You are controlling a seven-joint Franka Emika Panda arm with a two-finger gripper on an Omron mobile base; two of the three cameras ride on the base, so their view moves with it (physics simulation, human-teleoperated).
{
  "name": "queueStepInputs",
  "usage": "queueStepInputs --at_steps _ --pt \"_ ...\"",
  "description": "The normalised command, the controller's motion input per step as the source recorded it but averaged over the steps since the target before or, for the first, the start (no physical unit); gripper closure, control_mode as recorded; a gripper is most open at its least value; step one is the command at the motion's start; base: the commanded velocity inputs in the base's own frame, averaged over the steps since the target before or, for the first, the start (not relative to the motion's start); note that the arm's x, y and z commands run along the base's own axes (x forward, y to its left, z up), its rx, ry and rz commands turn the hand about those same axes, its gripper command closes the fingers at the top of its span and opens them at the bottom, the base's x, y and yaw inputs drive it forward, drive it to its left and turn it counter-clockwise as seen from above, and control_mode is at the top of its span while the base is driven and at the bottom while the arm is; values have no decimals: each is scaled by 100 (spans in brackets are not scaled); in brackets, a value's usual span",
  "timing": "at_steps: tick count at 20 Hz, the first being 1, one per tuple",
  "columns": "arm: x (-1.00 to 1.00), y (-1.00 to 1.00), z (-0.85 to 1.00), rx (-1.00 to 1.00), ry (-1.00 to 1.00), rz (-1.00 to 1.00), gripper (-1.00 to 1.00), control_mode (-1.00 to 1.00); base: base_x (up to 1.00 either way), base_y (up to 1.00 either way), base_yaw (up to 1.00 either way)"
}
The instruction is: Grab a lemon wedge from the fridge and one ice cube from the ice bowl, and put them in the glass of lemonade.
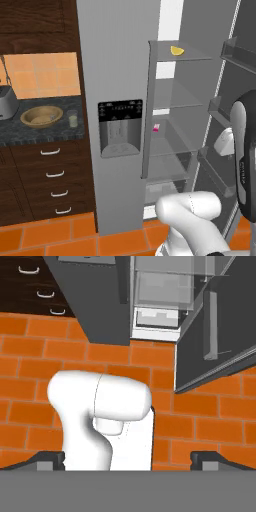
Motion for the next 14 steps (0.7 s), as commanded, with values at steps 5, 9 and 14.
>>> queueStepInputs --at_steps 5,9,14 --pt "-29 0 10 0 -2 3 -100 -100 0 0 0" --pt "-9 1 0 0 0 0 -100 -100 0 0 0" --pt "0 15 0 0 -2 -4 -100 -100 0 0 0"
